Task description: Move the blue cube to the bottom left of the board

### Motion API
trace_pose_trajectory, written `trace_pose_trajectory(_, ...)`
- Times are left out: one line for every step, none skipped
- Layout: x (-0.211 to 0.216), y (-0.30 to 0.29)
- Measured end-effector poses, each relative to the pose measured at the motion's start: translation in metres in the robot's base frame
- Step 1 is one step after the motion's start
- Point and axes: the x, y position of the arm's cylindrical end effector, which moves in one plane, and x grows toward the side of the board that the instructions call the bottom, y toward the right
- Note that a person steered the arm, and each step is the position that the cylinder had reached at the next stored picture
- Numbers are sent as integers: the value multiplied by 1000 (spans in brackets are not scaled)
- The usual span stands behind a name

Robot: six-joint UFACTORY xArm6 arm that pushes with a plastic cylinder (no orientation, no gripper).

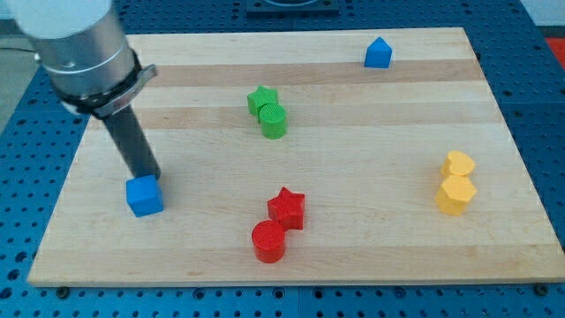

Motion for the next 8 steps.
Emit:
trace_pose_trajectory(2,29)
trace_pose_trajectory(15,51)
trace_pose_trajectory(28,35)
trace_pose_trajectory(27,4)
trace_pose_trajectory(26,7)
trace_pose_trajectory(20,21)
trace_pose_trajectory(20,21)
trace_pose_trajectory(20,22)
